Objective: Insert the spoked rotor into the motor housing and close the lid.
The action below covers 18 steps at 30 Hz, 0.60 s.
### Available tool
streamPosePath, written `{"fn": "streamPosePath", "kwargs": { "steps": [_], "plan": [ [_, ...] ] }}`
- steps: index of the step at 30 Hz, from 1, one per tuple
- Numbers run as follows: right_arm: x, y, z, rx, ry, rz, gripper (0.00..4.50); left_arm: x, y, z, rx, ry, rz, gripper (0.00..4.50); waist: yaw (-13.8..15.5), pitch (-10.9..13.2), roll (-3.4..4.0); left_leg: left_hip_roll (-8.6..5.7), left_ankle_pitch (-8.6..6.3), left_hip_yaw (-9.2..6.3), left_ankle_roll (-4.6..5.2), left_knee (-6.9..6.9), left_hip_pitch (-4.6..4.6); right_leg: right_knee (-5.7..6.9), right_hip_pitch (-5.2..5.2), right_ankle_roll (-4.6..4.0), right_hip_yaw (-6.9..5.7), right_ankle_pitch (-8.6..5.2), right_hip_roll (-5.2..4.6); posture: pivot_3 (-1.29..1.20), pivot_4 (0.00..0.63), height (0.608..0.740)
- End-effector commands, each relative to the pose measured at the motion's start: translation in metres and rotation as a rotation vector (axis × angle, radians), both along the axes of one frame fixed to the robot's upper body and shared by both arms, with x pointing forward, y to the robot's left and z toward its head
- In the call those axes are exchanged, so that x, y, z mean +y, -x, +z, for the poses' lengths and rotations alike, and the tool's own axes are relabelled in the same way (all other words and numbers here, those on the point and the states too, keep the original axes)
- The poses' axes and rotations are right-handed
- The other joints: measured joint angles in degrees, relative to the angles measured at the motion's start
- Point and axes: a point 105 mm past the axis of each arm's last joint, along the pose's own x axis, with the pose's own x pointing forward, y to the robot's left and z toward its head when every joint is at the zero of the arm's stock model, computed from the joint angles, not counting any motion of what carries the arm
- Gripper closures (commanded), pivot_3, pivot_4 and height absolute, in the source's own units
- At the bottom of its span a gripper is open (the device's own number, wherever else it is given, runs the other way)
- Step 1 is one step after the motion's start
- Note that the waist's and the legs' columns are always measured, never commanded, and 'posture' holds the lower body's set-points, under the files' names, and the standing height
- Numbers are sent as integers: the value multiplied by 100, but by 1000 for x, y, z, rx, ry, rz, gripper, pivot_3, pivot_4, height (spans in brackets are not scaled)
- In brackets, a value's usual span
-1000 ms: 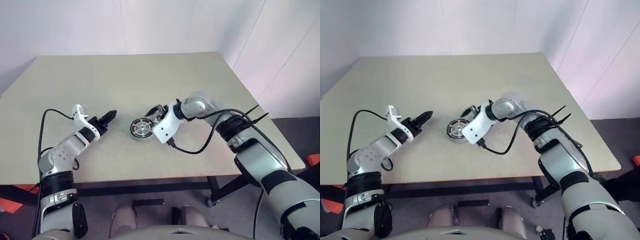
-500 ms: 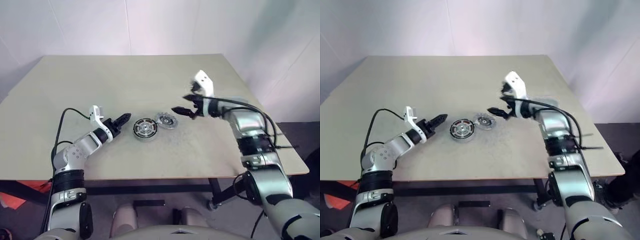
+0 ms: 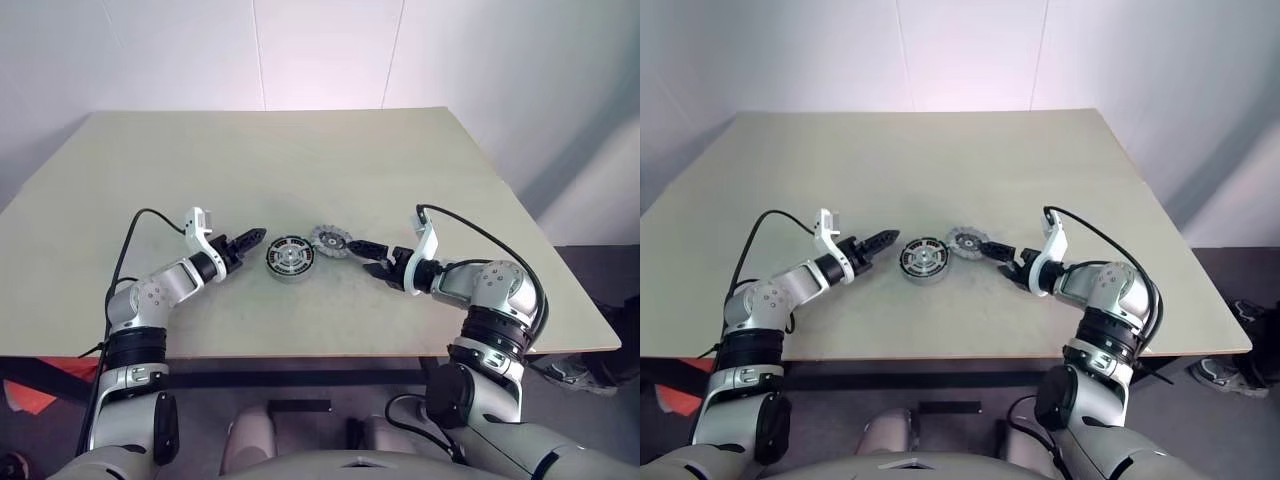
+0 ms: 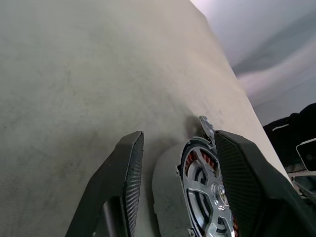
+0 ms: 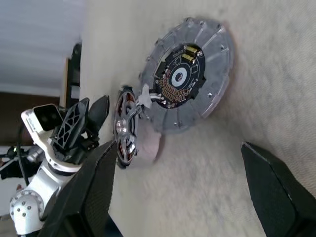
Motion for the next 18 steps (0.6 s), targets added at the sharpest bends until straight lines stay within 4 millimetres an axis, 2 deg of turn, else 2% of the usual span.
{"fn": "streamPosePath", "kwargs": {
  "steps": [1, 7, 12, 18],
  "plan": [
    [9, -9, -4, -1, -5, -25, 23, 4, -3, 16, -52, -21, -5, 2068, -31, -2, 0, 0, 1, 0, -1, -3, 4, -1, 1, 5, 0, -3, 0, 0, 0, 740],
    [27, -30, -4, -31, -41, -32, 23, 11, 1, 15, -49, -37, 13, 2068, -52, -1, 0, -4, 4, -5, -8, -38, 100, -20, 48, 27, 5, -16, -1, 0, 0, 740],
    [39, -58, -5, -60, -50, -63, 23, 15, 2, 16, -55, -39, 39, 2068, -67, 0, 1, -2, 5, -34, -10, -50, 122, -36, 34, 27, -12, -16, -1, 0, 0, 740],
    [53, -76, -3, -92, -45, -61, 23, 18, 1, 18, -61, -42, 56, 2068, -66, 0, 1, -1, 5, -44, -9, -49, 126, -47, 34, 26, -29, -16, -1, 0, 0, 740]
  ]
}}
